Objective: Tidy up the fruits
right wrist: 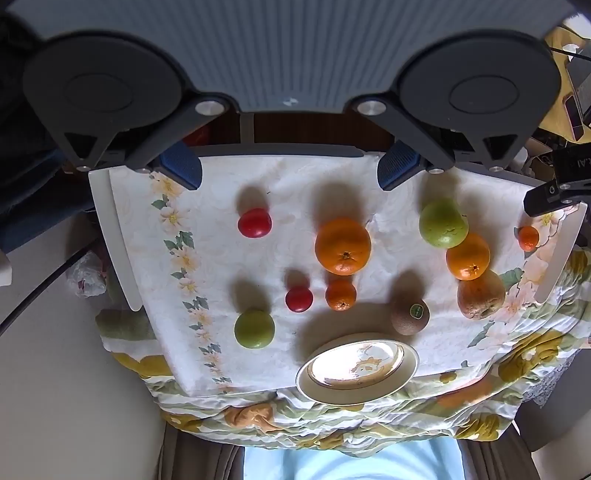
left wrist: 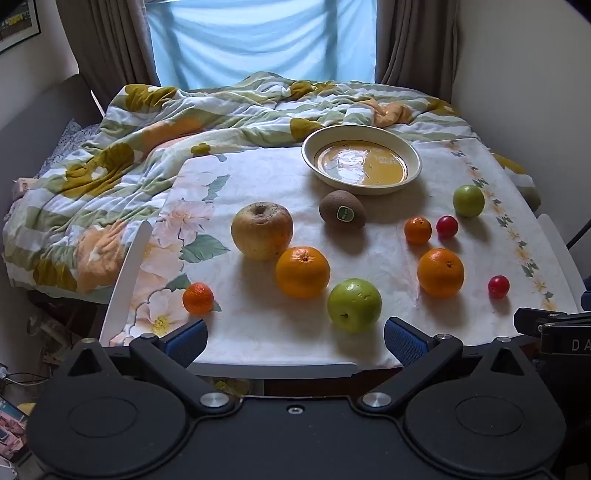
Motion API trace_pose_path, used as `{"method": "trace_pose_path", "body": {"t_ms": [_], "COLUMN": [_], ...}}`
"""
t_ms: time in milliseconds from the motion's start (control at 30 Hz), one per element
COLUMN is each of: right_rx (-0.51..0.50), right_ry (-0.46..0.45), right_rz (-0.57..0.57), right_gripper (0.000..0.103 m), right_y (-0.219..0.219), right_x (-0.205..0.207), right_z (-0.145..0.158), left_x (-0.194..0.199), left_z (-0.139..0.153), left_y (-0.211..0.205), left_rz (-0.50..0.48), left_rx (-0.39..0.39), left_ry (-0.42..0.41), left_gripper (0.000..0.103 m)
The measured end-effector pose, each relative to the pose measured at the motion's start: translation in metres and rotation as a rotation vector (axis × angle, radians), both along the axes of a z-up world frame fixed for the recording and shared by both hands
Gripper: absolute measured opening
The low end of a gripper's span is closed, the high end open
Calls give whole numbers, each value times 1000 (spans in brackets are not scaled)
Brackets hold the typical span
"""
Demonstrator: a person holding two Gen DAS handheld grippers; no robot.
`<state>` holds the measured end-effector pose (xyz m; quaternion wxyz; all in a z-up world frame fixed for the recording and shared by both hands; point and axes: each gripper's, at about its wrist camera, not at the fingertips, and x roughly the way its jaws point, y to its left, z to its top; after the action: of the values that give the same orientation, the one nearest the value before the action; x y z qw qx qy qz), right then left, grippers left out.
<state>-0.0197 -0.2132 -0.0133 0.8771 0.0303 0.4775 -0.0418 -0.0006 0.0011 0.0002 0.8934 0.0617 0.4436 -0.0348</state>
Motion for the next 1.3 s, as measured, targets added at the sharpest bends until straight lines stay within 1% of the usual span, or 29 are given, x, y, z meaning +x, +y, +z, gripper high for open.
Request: {"method": "trace_pose_path", "body": {"t_ms": [67, 100, 167, 267, 300, 1300], "right_rx": [3, 1, -1, 7, 10, 4], "right_ry": [0, 0, 1, 4, 4, -4], "right_rz": [2, 1, 0, 1, 2, 13], "right_gripper": [103, 103, 103, 103, 103, 103], "right_y": [0, 0, 0, 0, 0, 6], "right_x": [0, 0, 0, 0, 0, -2], "right_z": [0, -1, -1, -1, -1, 0], "left_x": [0, 3, 3, 4, 1, -1], "left_z": [1, 2, 1, 1, 1, 0], "left_y": [-2, 0, 4, -2, 4, 6], "left_rz": [4, 7, 8, 16, 11, 12], "left_rx": [2, -12, -28, -27, -38, -37], "left_ry": [8, 23, 12, 3, -1, -3], "left_gripper": [103, 103, 103, 103, 103, 103]}}
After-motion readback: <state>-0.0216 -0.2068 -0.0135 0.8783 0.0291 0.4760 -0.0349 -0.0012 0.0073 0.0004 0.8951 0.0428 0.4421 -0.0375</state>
